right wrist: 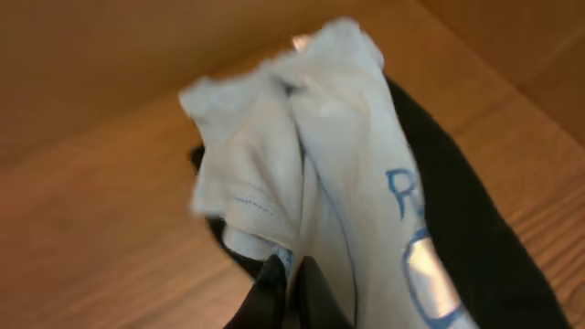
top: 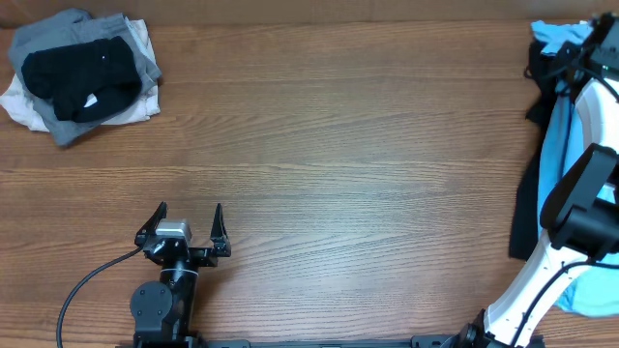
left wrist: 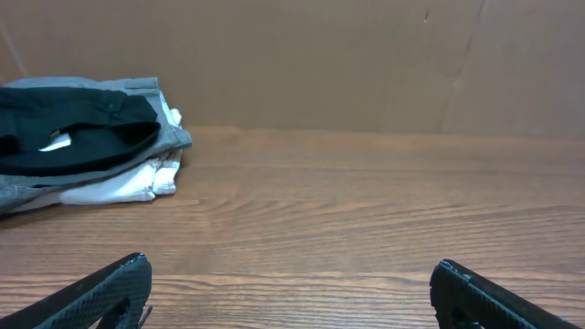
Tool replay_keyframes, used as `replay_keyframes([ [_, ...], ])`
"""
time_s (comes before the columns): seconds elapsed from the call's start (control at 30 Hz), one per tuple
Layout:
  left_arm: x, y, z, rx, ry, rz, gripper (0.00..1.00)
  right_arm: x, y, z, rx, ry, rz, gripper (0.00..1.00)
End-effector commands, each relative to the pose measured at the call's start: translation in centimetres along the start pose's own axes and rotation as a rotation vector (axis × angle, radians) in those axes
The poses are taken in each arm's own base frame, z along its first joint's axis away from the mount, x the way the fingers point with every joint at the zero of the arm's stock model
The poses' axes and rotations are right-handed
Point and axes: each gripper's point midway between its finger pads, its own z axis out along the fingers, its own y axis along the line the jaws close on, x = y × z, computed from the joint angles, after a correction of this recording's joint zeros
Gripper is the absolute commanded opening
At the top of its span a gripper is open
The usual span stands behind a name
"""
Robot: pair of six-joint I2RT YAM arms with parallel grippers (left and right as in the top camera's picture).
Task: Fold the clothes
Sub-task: 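Lift the blue T-shirt with the right gripper and drag it onto the table center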
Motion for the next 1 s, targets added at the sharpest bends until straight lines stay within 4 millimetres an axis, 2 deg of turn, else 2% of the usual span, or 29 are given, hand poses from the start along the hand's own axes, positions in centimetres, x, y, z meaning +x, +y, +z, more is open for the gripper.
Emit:
replay_keyframes([
  [0.0, 0.0, 0.2, 0.0, -0.012, -0.004, 0.018, 1.00, -4.5, 2.0, -4.0, -0.048, -0.099, 0.003, 0.04],
  [0.13, 0.0, 0.2, 0.0, -0.012, -0.004, 0.018, 1.00, -4.1, 3.2, -4.9, -0.062, -0.075, -0.006, 0.04],
  [0.23, 0.0, 0.2, 0.0, -0.012, -0.004, 0.018, 1.00, -4.5, 4.1, -6.2, -0.073, -0.078, 0.032, 0.04],
  [0.47, 0.0, 0.2, 0.0, -0.012, -0.004, 0.018, 1.00, -8.2, 5.8, -11.8, -0.102, -0.182, 0.126, 0.04],
  [0.67, 0.0, 0.2, 0.0, -0.012, -0.004, 0.018, 1.00, -11.1, 4.8, -17.1, 0.046, -0.310, 0.171, 0.04],
  [0.7, 0.0, 0.2, 0.0, -0.012, -0.004, 0.018, 1.00, -11.4, 5.2, -18.0, 0.053, -0.327, 0.165, 0.04],
  [0.77, 0.0, 0.2, 0.0, -0.012, -0.004, 0.018, 1.00, -11.4, 6.9, -19.1, 0.021, -0.331, 0.143, 0.04],
  [0.87, 0.0, 0.2, 0.0, -0.012, -0.004, 0.018, 1.00, -10.1, 10.5, -19.9, -0.055, -0.293, 0.097, 0.04],
  [0.93, 0.0, 0.2, 0.0, -0.012, -0.004, 0.018, 1.00, -8.6, 13.9, -20.3, -0.152, -0.245, 0.054, 0.04],
  [0.97, 0.0, 0.2, 0.0, -0.012, -0.004, 0.018, 1.00, -7.2, 16.6, -20.8, -0.243, -0.203, 0.029, 0.04],
])
